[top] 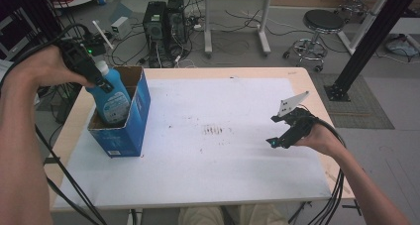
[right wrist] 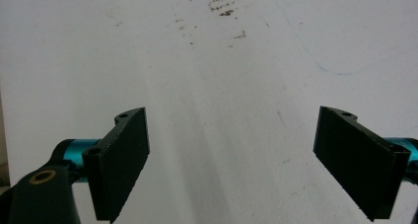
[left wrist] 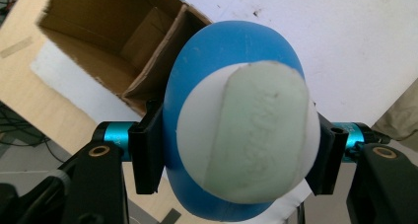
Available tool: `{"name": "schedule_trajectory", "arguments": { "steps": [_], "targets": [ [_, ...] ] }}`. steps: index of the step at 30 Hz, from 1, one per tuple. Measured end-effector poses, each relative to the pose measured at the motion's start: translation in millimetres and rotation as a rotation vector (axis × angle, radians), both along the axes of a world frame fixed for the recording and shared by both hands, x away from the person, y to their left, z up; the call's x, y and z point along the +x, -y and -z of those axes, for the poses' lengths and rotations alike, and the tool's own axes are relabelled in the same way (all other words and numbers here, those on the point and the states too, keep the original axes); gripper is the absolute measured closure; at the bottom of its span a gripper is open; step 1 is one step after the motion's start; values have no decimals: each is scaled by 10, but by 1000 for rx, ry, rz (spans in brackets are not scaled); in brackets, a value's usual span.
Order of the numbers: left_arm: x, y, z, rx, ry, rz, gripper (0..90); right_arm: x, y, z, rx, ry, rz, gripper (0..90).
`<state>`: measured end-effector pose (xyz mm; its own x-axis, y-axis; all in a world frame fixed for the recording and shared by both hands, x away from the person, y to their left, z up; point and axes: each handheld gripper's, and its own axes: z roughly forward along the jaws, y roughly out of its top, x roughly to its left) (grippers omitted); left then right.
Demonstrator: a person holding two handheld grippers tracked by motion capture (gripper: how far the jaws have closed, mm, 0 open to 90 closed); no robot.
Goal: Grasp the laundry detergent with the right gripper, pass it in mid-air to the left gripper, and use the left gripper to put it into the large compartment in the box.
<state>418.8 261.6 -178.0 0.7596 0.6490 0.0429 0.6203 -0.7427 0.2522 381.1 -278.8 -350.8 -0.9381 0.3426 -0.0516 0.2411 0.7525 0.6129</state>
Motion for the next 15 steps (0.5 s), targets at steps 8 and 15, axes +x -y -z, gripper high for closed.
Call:
{"name": "schedule_trajectory", "arguments": {
  "steps": [8, 15],
  "targets": [
    [27, -17, 328, 12, -32, 26, 376, -8, -23, 41, -6, -4, 1, 130],
    [59, -4, 573, 33, -40, 71, 376, -17, -44, 74, -20, -9, -2, 130]
  ]
}}
